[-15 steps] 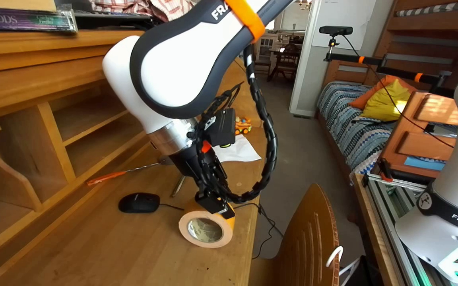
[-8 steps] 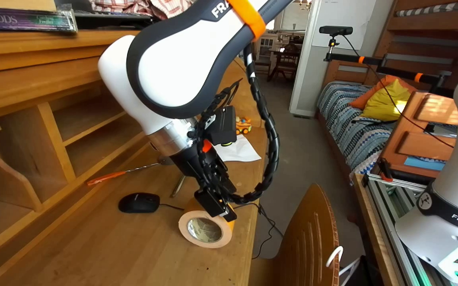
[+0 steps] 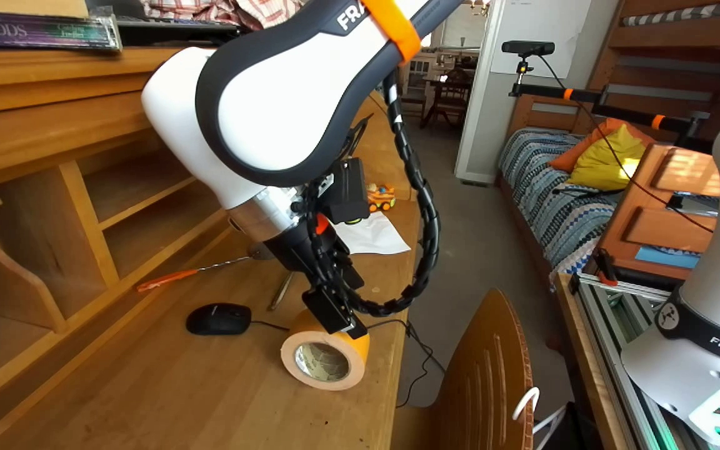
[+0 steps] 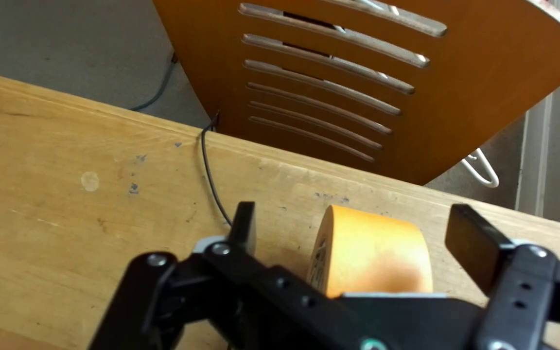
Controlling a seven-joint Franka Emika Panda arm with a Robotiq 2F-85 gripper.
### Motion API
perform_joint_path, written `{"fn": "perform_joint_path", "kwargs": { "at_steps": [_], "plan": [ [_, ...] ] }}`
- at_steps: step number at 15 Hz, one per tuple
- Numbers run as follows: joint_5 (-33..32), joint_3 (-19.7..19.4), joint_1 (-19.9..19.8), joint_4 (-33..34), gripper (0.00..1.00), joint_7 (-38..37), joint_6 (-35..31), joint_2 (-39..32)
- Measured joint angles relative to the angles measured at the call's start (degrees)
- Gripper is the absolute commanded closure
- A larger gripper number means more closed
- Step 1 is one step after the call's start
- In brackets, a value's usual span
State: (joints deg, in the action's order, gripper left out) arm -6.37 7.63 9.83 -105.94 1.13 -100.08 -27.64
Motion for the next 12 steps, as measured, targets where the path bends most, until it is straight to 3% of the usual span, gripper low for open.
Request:
{"fn": "perform_joint_path", "kwargs": {
  "at_steps": [12],
  "plan": [
    [-0.7, 0.1, 1.3, 1.0, 0.0, 0.0, -6.6, -1.9]
  ]
}}
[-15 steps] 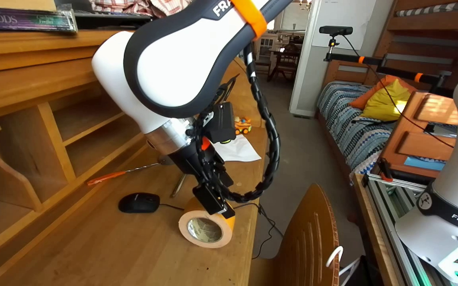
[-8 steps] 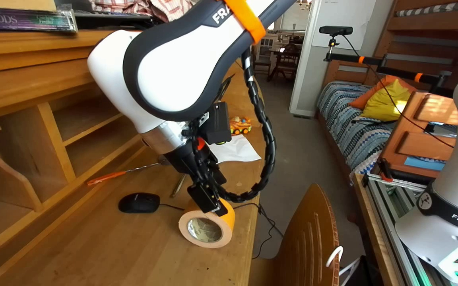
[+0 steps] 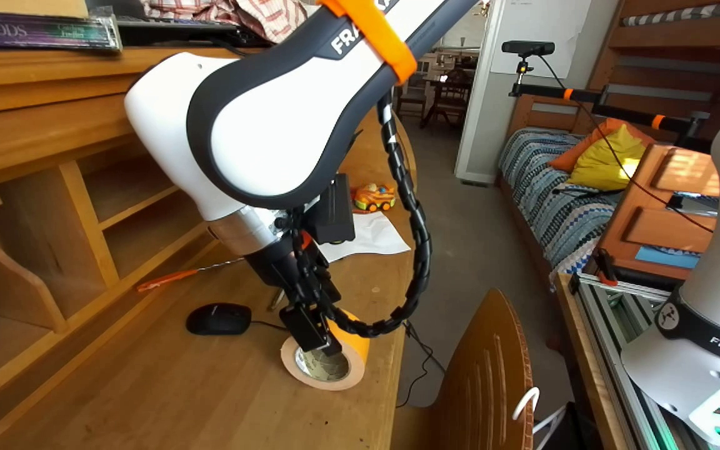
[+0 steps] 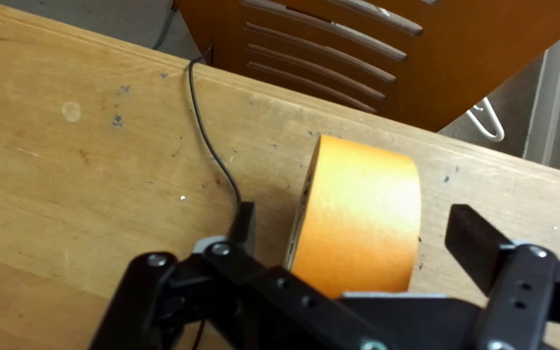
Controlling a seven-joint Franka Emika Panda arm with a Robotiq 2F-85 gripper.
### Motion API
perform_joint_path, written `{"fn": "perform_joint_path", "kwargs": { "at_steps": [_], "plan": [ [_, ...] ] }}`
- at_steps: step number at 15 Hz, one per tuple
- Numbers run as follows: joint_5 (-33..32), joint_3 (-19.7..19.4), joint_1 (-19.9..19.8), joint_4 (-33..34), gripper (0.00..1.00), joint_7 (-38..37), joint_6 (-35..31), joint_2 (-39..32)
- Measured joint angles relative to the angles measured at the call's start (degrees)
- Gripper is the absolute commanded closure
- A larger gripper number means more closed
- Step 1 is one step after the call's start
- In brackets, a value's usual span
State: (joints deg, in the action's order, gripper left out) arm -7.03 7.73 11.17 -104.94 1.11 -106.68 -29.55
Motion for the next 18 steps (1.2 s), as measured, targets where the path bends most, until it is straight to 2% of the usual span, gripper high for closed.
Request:
{"fn": "perform_joint_path", "kwargs": {
  "at_steps": [2, 3, 5, 10, 18],
  "plan": [
    [0.0, 0.0, 0.2, 0.0, 0.02, 0.0, -0.5, -0.2],
    [0.0, 0.0, 0.3, 0.0, 0.25, 0.0, -0.8, -0.3],
    [0.0, 0.0, 0.3, 0.0, 0.3, 0.0, -1.2, -0.4],
    [0.0, 0.0, 0.4, 0.0, 0.71, 0.0, -1.9, -0.4],
    [0.1, 0.3, 0.4, -0.4, 0.71, 0.0, -2.0, -0.1]
  ]
}}
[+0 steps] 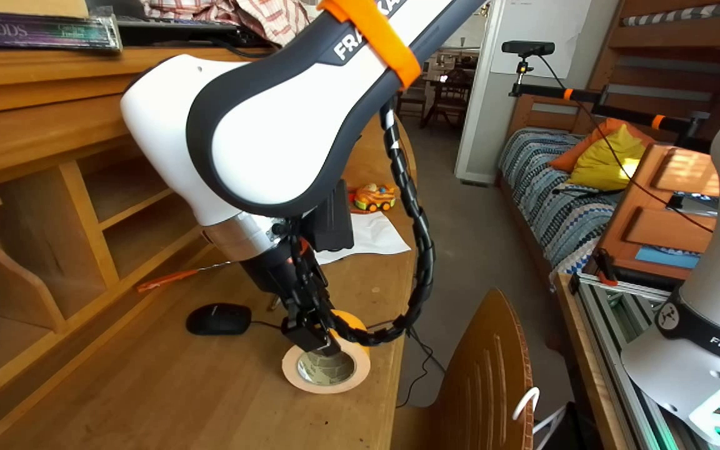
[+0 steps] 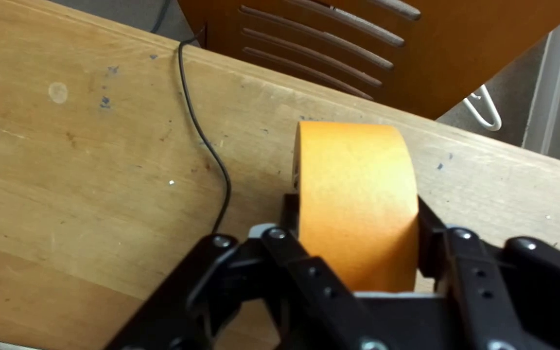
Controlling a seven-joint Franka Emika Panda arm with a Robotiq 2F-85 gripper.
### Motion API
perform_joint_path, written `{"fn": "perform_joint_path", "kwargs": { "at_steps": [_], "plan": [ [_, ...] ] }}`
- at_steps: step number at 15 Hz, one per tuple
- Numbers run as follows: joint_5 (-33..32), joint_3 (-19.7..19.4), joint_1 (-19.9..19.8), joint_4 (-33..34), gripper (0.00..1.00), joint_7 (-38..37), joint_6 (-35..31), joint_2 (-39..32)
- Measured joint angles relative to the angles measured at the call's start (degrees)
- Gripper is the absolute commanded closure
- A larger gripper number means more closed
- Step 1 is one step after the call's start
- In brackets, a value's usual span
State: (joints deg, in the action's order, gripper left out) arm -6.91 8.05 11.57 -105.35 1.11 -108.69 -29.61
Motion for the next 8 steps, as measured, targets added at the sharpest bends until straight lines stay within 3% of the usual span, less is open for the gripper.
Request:
{"fn": "perform_joint_path", "kwargs": {
  "at_steps": [4, 8],
  "plan": [
    [0.2, 0.9, 0.5, -3.3, 0.71, -2.1, 0.1, 3.5],
    [2.2, 1.8, 1.6, -10.2, 0.71, -9.5, -0.2, 10.2]
  ]
}}
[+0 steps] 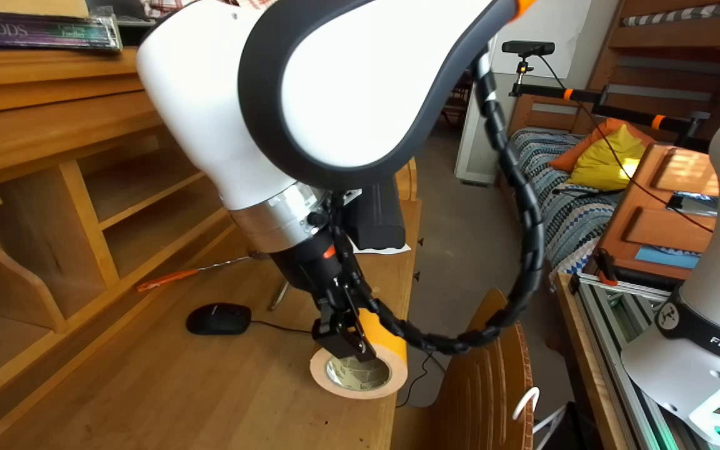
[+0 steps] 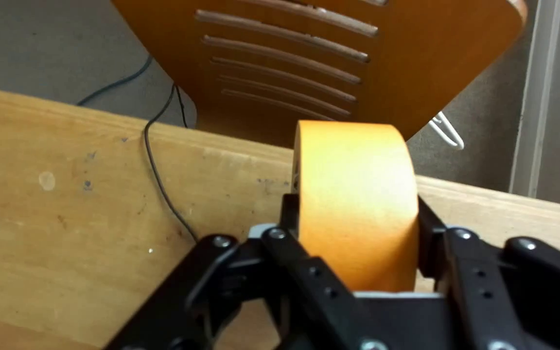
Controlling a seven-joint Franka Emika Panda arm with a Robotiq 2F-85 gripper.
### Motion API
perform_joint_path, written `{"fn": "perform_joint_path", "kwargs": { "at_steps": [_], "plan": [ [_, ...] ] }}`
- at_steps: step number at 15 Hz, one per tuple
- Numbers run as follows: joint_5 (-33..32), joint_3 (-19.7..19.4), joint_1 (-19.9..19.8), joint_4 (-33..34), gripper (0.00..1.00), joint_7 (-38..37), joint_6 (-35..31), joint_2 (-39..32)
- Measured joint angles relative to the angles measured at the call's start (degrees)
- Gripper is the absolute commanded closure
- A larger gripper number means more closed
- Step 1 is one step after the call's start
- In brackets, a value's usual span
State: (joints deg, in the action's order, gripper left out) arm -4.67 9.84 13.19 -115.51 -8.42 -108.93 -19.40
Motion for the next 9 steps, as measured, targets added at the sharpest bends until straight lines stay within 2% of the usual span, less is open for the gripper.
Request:
{"fn": "perform_joint_path", "kwargs": {
  "at_steps": [5, 7, 9],
  "plan": [
    [4.1, 0.8, 1.1, -12.2, 0.71, -12.7, -4.0, 10.2],
    [3.3, 0.4, 0.9, -16.5, 0.71, -16.7, -5.1, 15.0],
    [-0.3, -0.6, -0.1, -19.8, 0.71, -18.2, -5.1, 20.1]
  ]
}}
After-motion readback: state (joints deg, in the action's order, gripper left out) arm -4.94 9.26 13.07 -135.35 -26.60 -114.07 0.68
